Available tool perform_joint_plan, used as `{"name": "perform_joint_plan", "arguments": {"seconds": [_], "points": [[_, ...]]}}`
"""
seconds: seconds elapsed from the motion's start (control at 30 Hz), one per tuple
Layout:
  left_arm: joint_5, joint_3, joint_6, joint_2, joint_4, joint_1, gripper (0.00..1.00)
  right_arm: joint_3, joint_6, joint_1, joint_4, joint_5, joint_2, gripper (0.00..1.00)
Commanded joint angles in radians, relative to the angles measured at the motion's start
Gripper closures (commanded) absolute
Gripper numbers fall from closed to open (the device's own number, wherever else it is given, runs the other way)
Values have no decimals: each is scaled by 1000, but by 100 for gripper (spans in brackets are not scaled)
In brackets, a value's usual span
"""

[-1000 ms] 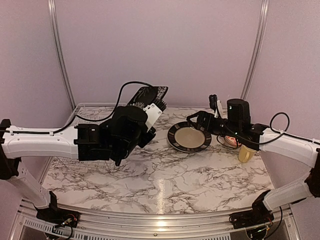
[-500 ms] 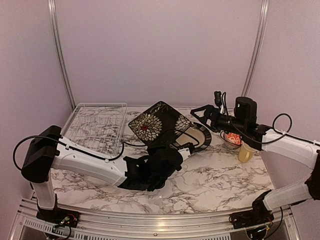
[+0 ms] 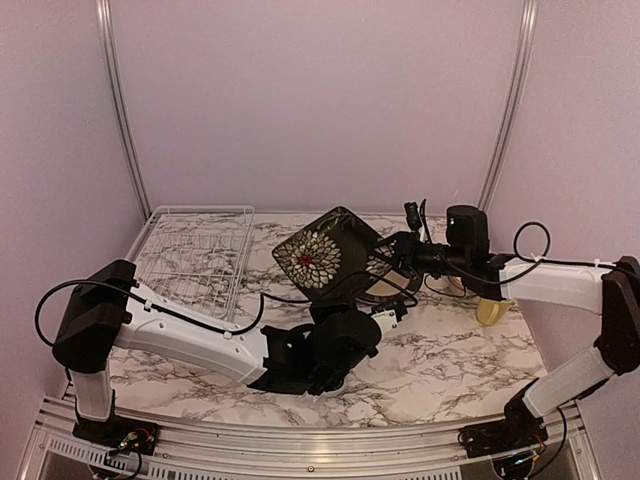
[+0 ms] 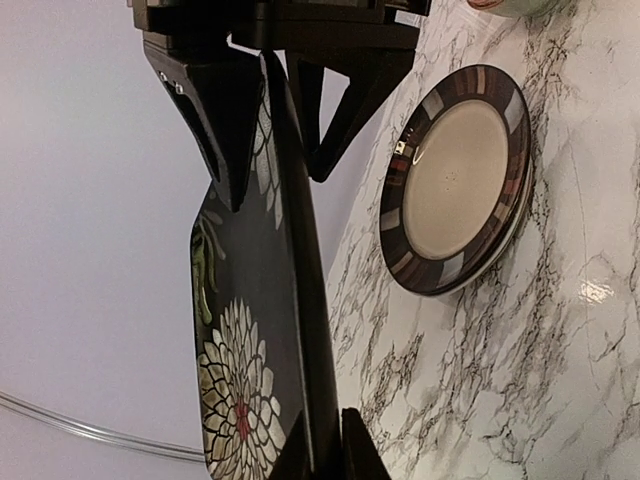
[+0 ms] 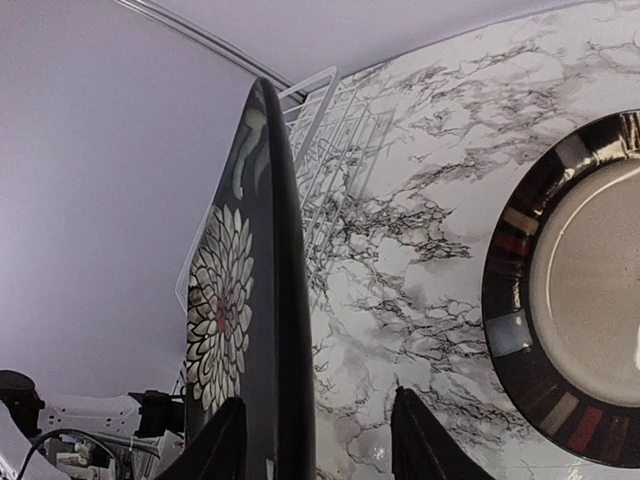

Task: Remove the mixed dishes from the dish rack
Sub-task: Pass from the left arm to the right, then place the plate with another plate.

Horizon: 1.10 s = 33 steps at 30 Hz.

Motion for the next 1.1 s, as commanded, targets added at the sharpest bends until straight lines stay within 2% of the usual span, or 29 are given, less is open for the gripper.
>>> {"name": "perform_joint_plan", "arguments": {"seconds": [0.0,0.03,0.13,0.23,0.33,0.37,0.4,0.47,0.53,0.6,0.7,0.8,0.9,1.07], "points": [[-75,51,12,8,66,-15,100,-24,52,10,87,-50,24,59],[-76,52,14,9,64,-16,100,-26,58,11,93,-49,26,63],[-85,55,23,21,61,-18,100,-38,78,13,111,-43,29,85],[-104,51,32,32,60,-18,100,-54,106,13,141,-46,29,99],[-128,42,37,40,66,-18,100,-80,142,12,195,-50,27,100],[-139,39,35,42,70,-18,95,-90,156,10,218,-53,25,100],[-147,35,32,41,75,-18,86,-102,173,6,246,-55,24,100],[-151,28,-20,30,43,-18,37,-124,202,-3,300,-62,21,100],[-118,29,-133,1,-68,-18,15,-136,218,-20,321,-67,16,100],[-41,25,-272,-52,-205,-17,2,-137,213,-40,318,-71,11,100],[118,-17,-444,-150,-347,-18,1,-134,190,-69,288,-70,-9,100],[241,-71,-555,-260,-396,-18,1,-129,156,-106,238,-62,-27,100],[325,-115,-621,-353,-407,-15,1,-128,126,-155,196,-65,-35,100],[381,-156,-706,-469,-401,2,1,-119,77,-240,149,-77,-22,100]]}}
